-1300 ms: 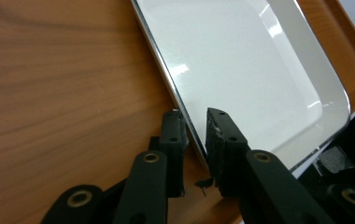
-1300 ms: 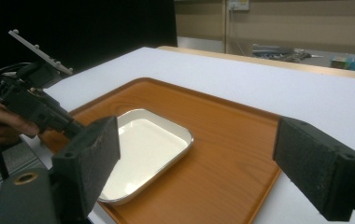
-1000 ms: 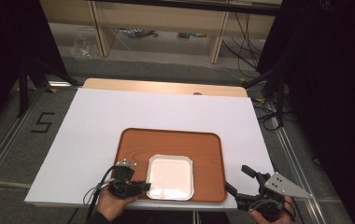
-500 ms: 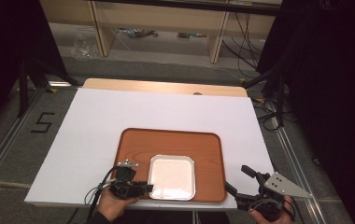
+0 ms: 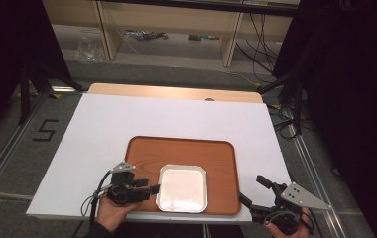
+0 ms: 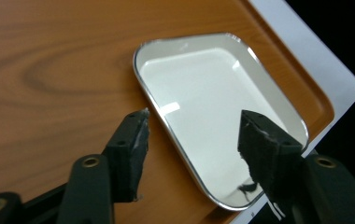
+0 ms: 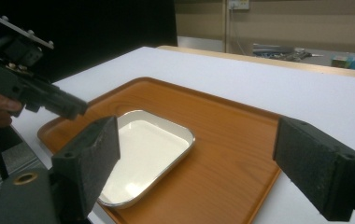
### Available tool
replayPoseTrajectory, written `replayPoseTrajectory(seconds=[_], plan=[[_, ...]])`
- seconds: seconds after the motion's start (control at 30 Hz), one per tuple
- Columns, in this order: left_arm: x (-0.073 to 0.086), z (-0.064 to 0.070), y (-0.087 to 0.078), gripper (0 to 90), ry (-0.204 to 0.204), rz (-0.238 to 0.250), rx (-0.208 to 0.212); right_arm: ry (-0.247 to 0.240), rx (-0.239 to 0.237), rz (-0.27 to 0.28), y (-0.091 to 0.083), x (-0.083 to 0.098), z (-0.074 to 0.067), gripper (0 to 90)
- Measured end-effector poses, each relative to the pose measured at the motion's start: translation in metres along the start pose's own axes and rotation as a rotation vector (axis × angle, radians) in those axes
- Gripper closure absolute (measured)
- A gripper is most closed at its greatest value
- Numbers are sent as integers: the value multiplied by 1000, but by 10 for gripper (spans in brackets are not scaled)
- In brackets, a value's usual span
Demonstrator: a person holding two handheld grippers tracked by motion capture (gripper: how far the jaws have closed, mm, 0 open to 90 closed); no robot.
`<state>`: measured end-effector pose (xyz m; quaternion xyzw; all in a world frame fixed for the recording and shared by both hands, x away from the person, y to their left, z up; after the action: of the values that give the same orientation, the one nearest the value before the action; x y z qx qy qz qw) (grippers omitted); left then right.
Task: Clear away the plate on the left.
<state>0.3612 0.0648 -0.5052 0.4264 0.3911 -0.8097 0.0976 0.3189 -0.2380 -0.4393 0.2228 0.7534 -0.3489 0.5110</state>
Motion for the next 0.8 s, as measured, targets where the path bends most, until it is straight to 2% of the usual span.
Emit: replayPoseTrajectory(seconds=[0.07,0.13,0.2,0.27,0.3,0.37,0.4,0.47,0.5,0.53,0.6,0.63,0.67,0.7,0.73,0.8], plan=[[-5,1,-5,395,27,37,3,-1,-3,4,0,0,0,159],[-9,1,-10,374,52,61,-16,-6,1,3,0,0,0,158],[-11,0,-13,350,71,76,-14,3,-2,-1,0,0,0,159],[-13,0,-16,327,57,89,-14,4,-2,-1,0,0,0,159],[-13,-1,-17,319,64,87,-19,-14,4,3,-1,-1,2,159],[-14,-2,-19,304,66,98,-16,5,-6,-1,0,0,0,159],[-14,-3,-21,302,61,99,-24,5,4,-4,-1,0,1,158],[-15,-3,-23,299,63,113,-16,-18,13,4,-1,-1,3,159],[-15,-4,-25,298,68,114,-16,-17,13,3,-1,0,2,159],[-16,-5,-25,295,65,116,-22,4,12,8,-1,0,2,158],[-16,-6,-28,295,71,115,-22,-2,13,6,-1,0,3,159],[-17,-7,-29,294,76,121,-19,5,-14,6,1,0,2,158],[-17,-8,-31,292,85,118,-21,13,-1,-3,0,1,3,158],[-17,-8,-31,288,74,122,-24,12,7,-2,-1,1,4,159],[-17,-9,-33,288,80,127,-27,-16,16,3,-1,0,6,158],[-18,-10,-35,286,76,139,-28,-12,15,7,-1,0,5,158]])
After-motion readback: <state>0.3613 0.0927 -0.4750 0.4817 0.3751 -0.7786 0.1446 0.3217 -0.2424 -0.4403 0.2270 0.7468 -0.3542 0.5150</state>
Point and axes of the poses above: each handheld gripper's, and its own axes: y roughly forward along the jaws, x roughly out of its underside, z roughly to its right, the point moved 9 cm from there along y, roughly forward along the jaws, and after that the axes turned 7 degrees about y, right-handed, at the moved point
